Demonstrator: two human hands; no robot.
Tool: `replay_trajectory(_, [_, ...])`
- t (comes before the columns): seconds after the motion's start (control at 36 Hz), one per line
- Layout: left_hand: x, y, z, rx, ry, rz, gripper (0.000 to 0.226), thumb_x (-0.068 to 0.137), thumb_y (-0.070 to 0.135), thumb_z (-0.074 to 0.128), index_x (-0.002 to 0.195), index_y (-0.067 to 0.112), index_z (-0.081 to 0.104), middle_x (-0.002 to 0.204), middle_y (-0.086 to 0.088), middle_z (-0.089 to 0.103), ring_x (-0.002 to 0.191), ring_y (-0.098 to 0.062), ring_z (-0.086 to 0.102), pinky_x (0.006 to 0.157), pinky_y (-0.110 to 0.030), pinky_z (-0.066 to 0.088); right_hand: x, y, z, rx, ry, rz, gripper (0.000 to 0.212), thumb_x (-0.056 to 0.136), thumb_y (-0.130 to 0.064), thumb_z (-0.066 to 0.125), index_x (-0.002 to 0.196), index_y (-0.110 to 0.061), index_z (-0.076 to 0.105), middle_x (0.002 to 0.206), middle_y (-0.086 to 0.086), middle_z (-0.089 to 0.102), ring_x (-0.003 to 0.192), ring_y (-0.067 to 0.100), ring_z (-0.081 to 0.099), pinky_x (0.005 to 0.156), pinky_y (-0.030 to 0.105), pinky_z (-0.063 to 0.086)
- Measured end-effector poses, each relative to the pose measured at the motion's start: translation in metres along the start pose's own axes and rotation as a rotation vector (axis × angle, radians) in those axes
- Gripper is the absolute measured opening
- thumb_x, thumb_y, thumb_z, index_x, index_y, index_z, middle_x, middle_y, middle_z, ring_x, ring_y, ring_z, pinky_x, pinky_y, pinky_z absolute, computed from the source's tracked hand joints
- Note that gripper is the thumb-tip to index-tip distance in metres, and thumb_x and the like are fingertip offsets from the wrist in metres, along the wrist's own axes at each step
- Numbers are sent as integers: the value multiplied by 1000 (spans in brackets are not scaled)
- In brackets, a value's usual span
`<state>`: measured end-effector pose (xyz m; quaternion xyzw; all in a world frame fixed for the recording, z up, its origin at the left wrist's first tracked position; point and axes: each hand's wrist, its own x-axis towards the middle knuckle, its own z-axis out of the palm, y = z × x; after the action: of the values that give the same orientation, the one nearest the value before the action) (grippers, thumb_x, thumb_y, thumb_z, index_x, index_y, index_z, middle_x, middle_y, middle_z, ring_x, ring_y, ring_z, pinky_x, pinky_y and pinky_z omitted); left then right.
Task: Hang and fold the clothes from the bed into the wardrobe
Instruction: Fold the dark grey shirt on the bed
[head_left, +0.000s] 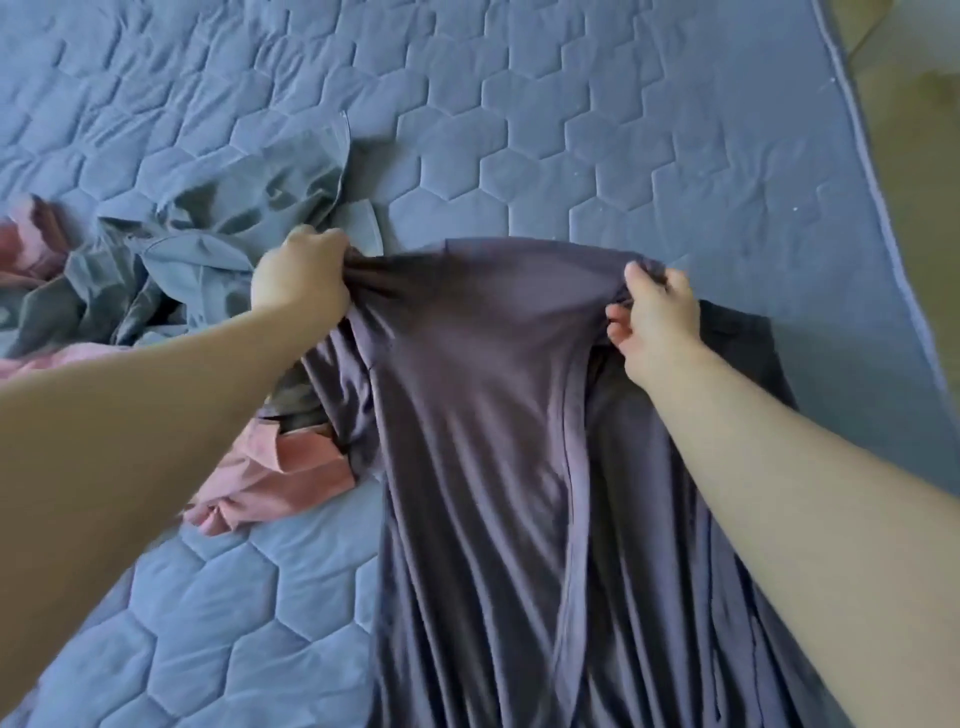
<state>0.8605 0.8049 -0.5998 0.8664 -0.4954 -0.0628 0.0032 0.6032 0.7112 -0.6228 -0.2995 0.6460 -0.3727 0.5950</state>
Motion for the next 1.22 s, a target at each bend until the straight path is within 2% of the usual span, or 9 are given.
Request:
replay_trajectory(0.06, [4, -3, -4, 10, 12, -79, 32, 78, -1, 46, 107, 9, 56, 109, -22, 51, 93, -44, 54, 67, -41, 39, 6, -8, 9, 74, -49, 35, 3, 96, -25, 50, 94, -27, 50, 87, -5, 56, 65, 7, 57, 58, 20, 44])
replay_trajectory(0.19, [6, 0, 4, -111, -272, -153, 35, 76, 22, 58, 111, 25, 54, 119, -15, 46, 118, -37, 40, 89, -42, 40, 9, 13, 17, -189, -232, 66, 43, 92, -27, 56, 132, -31, 41, 112, -7, 49, 94, 10, 49, 67, 20, 36])
replay_trajectory(0.36, [9, 3, 13, -674, -53, -441, 37, 87, 28, 48, 122, 18, 52, 133, -14, 39, 121, -35, 40, 105, -38, 33, -5, 72, -1, -489, -32, 123, 31, 81, -25, 67, 98, -18, 42, 90, 3, 45, 70, 17, 44, 55, 25, 32])
replay_trajectory(0.47, [-7, -6, 26, -524, -312, -340, 67, 83, 27, 66, 139, 14, 33, 134, -16, 40, 121, -35, 43, 97, -34, 37, -19, 94, -13, -685, -125, 221, 40, 82, -19, 68, 115, -1, 52, 110, 14, 57, 101, 31, 57, 89, 38, 49])
replay_trajectory(0.53, [-11, -10, 27, -468, -405, -218, 69, 74, 20, 76, 134, 10, 42, 123, -13, 51, 118, -33, 49, 91, -31, 39, -24, 94, -16, -676, -146, 193, 24, 86, -15, 64, 104, 0, 58, 97, 12, 61, 95, 30, 58, 86, 35, 48])
replay_trajectory(0.64, [-11, -20, 18, -518, -183, -221, 56, 71, 23, 79, 122, 17, 58, 117, -9, 60, 106, -28, 55, 86, -29, 43, -26, 85, -24, -602, 59, -1, 13, 90, -19, 58, 86, -8, 52, 83, 5, 53, 82, 22, 50, 72, 29, 38])
replay_trajectory(0.78, [-10, -32, 1, -591, 257, -389, 37, 80, 17, 60, 117, 16, 59, 115, -11, 61, 105, -29, 55, 78, -22, 35, -32, 85, -33, -538, 30, 94, 18, 92, -21, 57, 107, -12, 57, 99, 8, 56, 88, 24, 51, 76, 30, 41])
replay_trajectory(0.94, [-48, -17, 4, -465, 101, -433, 57, 79, 6, 49, 132, 21, 38, 137, -14, 31, 121, -36, 36, 101, -42, 31, -66, 103, -43, -460, -87, 291, 39, 86, -18, 66, 119, -5, 51, 121, 13, 57, 109, 31, 55, 96, 39, 45])
replay_trajectory(1.22, [-195, 4, 58, -178, 20, -23, 30, 74, 15, 67, 103, 12, 64, 109, -16, 53, 102, -36, 49, 89, -42, 31, -146, 153, -91, -425, -174, 532, 23, 89, -18, 61, 110, -17, 52, 99, 0, 60, 86, 20, 55, 80, 34, 40])
